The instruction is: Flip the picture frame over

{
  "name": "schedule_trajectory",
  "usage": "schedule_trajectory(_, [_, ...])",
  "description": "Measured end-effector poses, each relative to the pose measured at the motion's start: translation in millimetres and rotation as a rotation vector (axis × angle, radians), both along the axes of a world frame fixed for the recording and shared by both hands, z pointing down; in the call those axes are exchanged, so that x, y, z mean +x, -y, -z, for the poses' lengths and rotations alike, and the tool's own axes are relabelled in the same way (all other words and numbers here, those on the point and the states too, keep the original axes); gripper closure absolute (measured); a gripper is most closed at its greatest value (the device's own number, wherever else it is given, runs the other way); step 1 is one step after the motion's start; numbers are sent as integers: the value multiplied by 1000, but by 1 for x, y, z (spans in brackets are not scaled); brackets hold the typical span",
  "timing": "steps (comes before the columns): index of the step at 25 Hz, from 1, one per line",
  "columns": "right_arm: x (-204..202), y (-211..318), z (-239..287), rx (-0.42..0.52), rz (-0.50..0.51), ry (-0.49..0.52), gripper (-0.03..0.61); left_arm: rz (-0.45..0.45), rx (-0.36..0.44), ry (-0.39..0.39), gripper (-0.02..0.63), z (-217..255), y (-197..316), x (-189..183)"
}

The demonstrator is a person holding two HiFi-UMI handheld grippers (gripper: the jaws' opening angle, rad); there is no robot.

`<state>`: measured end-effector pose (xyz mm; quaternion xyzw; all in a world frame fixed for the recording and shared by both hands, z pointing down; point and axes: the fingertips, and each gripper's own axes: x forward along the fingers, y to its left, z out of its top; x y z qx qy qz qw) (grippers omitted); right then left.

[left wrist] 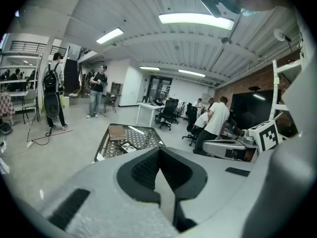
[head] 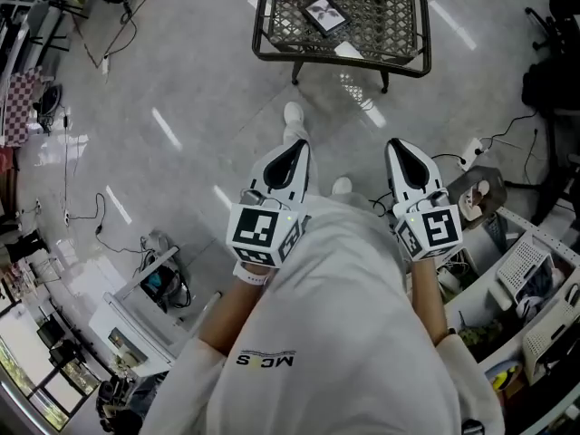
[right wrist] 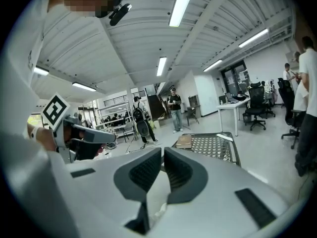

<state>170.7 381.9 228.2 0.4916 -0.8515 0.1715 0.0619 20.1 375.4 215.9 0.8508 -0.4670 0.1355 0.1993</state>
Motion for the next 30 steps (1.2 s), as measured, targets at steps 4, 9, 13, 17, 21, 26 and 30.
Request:
schedule_trajectory(4, [-28, 57, -4, -27, 28, -7, 561, 29, -10, -36, 592, -8, 61, -25])
schedule_trajectory(9, [-73, 148, -1, -73, 37, -18, 561, 37, -9, -54, 592, 0, 153, -66])
schedule_trajectory(13, [-112, 222, 6, -84, 33, -34, 561, 27, -9, -68, 592, 9, 219, -103])
schedule_trajectory(17, [-136, 285, 15, -74, 18, -60, 561, 26, -14, -81, 592, 11, 275, -138])
schedule_trajectory(21, [-143, 326, 19, -64, 8, -85, 561, 18, -26, -80, 592, 9, 314, -153])
schedule_trajectory(26, [-140, 356, 9, -91, 35, -125, 561, 18, -56, -85, 592, 4, 341, -147])
schedule_trajectory(30, [-135, 370, -8, -125, 43, -136, 560, 12, -75, -67, 592, -5, 350, -134])
